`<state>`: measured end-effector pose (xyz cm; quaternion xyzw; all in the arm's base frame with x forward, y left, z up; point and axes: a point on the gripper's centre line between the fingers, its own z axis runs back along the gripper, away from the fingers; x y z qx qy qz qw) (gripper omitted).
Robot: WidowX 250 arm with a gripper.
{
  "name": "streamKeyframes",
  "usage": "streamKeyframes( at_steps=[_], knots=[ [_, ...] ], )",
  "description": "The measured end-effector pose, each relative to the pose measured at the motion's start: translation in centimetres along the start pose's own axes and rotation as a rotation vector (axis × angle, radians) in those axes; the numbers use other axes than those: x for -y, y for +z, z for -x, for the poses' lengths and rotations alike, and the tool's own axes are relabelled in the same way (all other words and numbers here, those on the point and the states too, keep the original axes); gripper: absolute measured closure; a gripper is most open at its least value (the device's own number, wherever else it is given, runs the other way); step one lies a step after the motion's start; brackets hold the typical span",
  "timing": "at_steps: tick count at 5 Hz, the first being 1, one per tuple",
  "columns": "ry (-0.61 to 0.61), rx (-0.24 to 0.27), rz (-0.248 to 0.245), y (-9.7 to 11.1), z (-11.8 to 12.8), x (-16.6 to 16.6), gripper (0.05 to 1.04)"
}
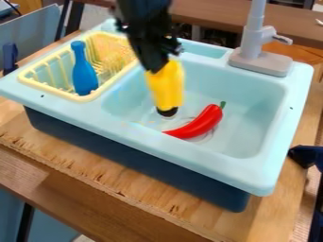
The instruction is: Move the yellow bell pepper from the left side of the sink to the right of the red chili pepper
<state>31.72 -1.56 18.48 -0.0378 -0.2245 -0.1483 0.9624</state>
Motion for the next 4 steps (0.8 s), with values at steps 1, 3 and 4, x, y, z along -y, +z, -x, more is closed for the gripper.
streamKeyframes(
  at_steps=[1, 3, 4],
  knots=[
    [-0.072, 0.050, 0.088, 0.0, -1.1, 1.5, 1.006],
    [-0.223, 0.084, 0.255, -5.7, -1.9, 3.0, 1.006],
    [-0.276, 0.083, 0.244, -7.5, -3.3, 3.7, 1.006]
  ],
)
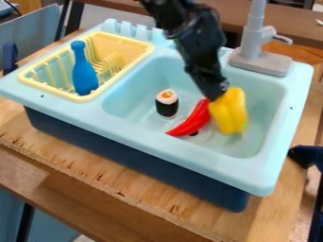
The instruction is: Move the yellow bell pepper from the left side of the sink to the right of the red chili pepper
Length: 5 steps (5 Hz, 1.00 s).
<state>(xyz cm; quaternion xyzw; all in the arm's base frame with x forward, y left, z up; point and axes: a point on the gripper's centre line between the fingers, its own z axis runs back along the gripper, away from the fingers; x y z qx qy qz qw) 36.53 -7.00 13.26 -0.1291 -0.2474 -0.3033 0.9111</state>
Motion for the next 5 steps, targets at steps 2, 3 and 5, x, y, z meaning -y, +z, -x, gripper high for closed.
streamKeyframes(
  at_steps=[2, 3, 5],
  knots=[
    [-0.066, 0.020, -0.048, 0.2, -3.3, 0.6, 1.006],
    [-0.072, -0.046, -0.039, -0.9, -3.7, 0.5, 0.979],
    [-0.045, -0.102, -0.026, -1.6, -3.1, 0.4, 0.496]
  ],
)
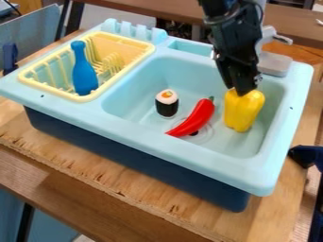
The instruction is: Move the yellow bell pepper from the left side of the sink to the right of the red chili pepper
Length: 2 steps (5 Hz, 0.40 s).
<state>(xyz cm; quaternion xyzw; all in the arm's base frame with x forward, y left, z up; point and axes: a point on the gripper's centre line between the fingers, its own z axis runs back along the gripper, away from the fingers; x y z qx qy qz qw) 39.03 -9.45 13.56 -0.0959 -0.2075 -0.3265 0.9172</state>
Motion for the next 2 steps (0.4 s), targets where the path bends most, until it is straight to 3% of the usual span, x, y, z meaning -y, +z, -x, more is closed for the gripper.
streamKeyframes(
  at_steps=[1, 2],
  knots=[
    [0.011, 0.010, 0.017, 0.1, 0.2, 0.4, 0.222],
    [0.010, 0.076, 0.000, 2.6, -0.1, 0.7, 0.074]
  ],
)
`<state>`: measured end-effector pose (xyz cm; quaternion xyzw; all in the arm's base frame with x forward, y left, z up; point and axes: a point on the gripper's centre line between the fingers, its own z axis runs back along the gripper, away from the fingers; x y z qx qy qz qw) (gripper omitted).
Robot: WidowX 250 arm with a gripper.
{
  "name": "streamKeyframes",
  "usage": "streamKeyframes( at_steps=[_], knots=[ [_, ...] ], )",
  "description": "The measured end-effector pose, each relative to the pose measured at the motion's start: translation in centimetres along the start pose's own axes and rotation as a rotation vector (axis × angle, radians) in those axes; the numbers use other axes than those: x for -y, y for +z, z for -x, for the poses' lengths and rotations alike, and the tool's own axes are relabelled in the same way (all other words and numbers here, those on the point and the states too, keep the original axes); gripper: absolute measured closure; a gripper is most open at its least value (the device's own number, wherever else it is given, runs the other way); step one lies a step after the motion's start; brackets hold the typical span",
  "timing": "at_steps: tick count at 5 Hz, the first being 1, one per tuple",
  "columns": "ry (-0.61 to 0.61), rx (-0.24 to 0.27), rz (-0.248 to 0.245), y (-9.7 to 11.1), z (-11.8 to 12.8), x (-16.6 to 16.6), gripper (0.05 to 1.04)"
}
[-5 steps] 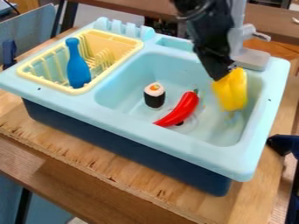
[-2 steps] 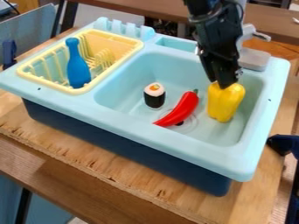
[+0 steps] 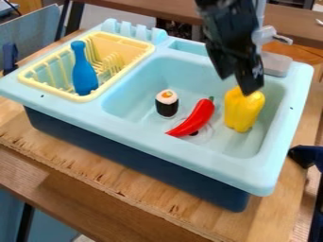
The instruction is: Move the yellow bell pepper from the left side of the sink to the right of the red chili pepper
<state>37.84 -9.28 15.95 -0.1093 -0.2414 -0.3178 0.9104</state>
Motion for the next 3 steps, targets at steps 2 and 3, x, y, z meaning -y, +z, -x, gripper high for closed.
streamKeyframes(
  at_steps=[2, 3],
  knots=[
    [0.091, -0.084, -0.095, 6.9, 2.3, 0.8, 0.083],
    [0.253, -0.193, -0.182, 7.9, 4.2, -0.5, 0.083]
  ],
)
